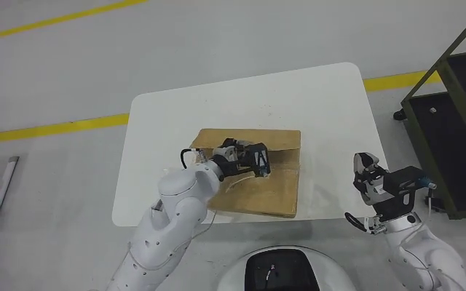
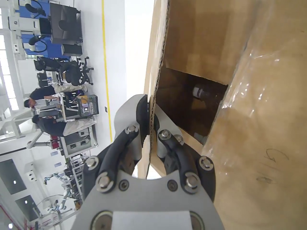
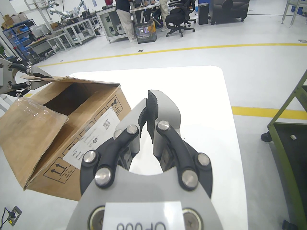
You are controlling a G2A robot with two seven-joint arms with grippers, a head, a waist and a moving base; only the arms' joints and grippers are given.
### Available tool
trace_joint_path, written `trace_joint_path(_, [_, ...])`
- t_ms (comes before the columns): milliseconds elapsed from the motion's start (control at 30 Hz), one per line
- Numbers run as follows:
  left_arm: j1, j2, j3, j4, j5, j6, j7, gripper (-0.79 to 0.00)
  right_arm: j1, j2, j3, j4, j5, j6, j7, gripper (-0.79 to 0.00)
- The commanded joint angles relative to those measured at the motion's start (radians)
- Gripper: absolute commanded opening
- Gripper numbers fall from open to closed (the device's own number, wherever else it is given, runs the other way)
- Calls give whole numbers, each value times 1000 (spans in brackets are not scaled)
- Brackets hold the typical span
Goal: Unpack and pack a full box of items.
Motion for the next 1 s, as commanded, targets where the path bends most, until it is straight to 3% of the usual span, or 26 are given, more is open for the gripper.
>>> trace_joint_path(0, [-25,-4,15,22,24,22,25,0,-4,1,4,-3,2,-2,0,-785])
trace_joint_path(300, [-226,-46,127,201,164,161,155,0,-34,4,26,-23,12,-5,-7,-785])
trace_joint_path(567, [-379,-102,243,429,249,262,222,0,-70,6,47,-37,18,-4,-17,-785])
trace_joint_path(800, [-422,-145,304,543,251,298,222,0,-97,7,58,-50,24,1,-24,-785])
trace_joint_path(967, [-419,-159,303,554,249,299,206,0,-107,7,59,-54,25,1,-27,-785])
